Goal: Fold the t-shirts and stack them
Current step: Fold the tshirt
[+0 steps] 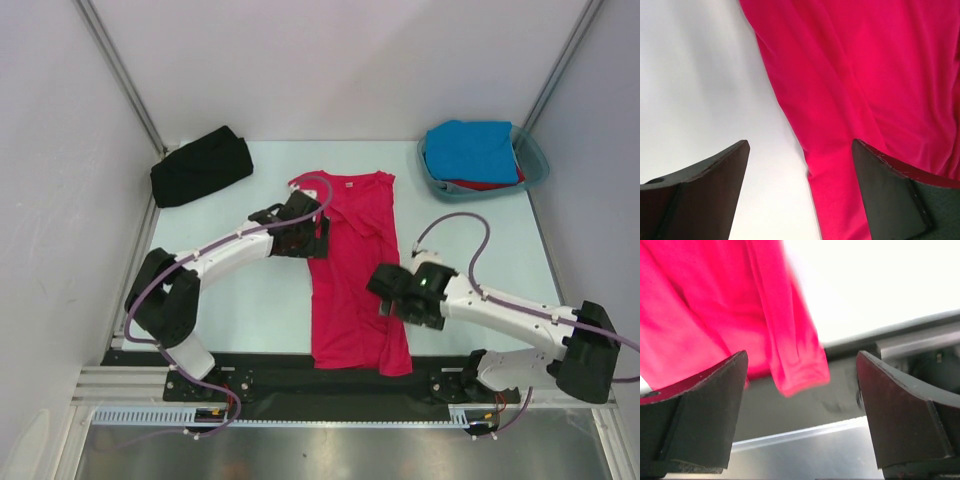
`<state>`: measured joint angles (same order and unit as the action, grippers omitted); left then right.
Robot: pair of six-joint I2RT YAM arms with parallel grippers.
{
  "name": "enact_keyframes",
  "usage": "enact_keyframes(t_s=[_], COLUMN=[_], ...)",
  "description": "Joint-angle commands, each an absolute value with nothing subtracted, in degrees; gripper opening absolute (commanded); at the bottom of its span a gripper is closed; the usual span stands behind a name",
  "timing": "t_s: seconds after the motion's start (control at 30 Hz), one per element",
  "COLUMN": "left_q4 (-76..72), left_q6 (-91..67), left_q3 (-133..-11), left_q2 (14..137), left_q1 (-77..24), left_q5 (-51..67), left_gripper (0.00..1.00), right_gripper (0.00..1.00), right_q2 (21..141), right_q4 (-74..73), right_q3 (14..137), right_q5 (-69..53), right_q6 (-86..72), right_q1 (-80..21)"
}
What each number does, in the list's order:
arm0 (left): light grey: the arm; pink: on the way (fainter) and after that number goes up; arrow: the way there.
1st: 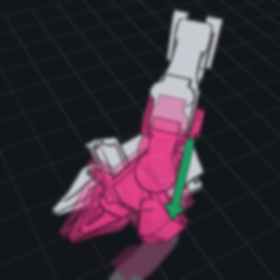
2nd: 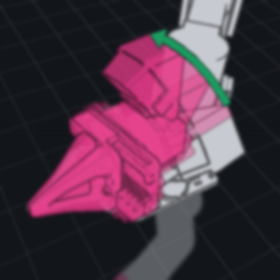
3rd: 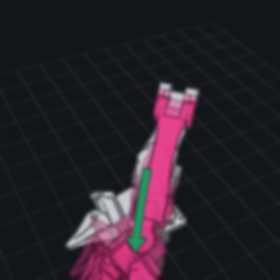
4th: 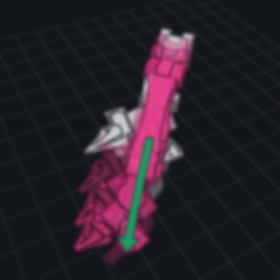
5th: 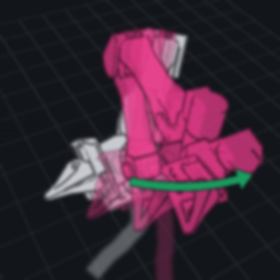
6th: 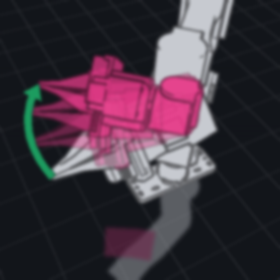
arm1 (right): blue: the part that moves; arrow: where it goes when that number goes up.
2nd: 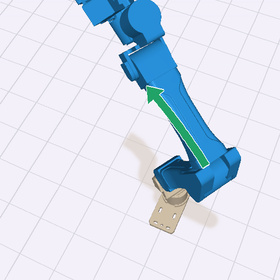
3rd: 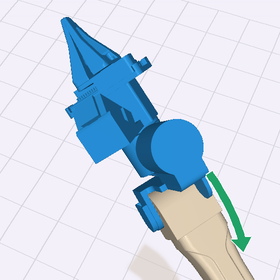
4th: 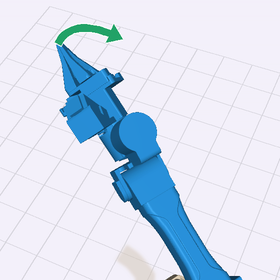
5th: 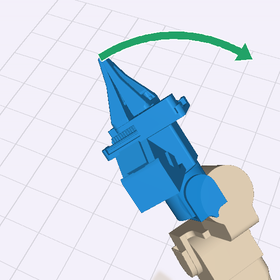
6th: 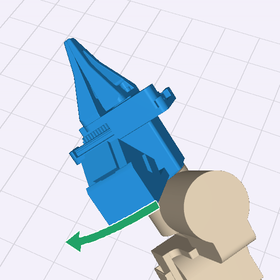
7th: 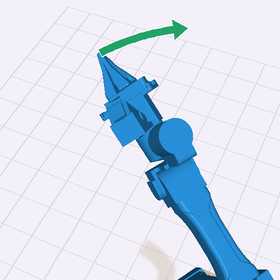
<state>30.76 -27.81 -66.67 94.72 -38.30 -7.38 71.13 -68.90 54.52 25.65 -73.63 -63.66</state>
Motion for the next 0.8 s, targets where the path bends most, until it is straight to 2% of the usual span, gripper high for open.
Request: enact_keyframes(t_s=[0.0, 0.13, 0.2, 0.33, 0.43, 0.57, 0.77], left_q4=[27.95, 24.71, 21.64, 21.35, 21.54, 21.88, 20.22], left_q6=[-26.19, -27.06, -27.59, -27.43, -27.16, -28.65, -29.35], left_q3=[-71.88, -76.28, -78.73, -86.73, -92.45, -97.63, -101.07], left_q2=[96.05, 99.75, 102.12, 112.11, 116.88, 124.17, 127.88], left_q1=[-35.16, -31.21, -29.37, -27.43, -25.58, -21.8, -18.11], left_q5=[-7.3, -5.02, -1.68, -0.53, -1.32, -0.53, 2.63], left_gripper=[0.9, 0.94, 0.95, 0.95, 0.96, 0.97, 0.98], right_gripper=[0.92, 0.9, 0.9, 0.89, 0.89, 0.89, 0.89], right_q2=[69.61, 71.45, 76.43, 87.23, 92.0, 93.69, 93.25], right_q4=[-60.77, -40.49, -35.96, -34.36, -32.88, -31.47, -30.5], right_q3=[55.02, 55.19, 57.11, 68.08, 71.01, 72.95, 72.95], right_q5=[33.49, 27.97, 25.33, 22.95, 20.58, 18.46, 16.44], right_q6=[-60.06, -44.94, -38.28, -32.27, -29.45, -28.74, -27.69], right_q1=[-51.53, -38.69, -33.35, -29.89, -29.1, -28.57, -25.59])
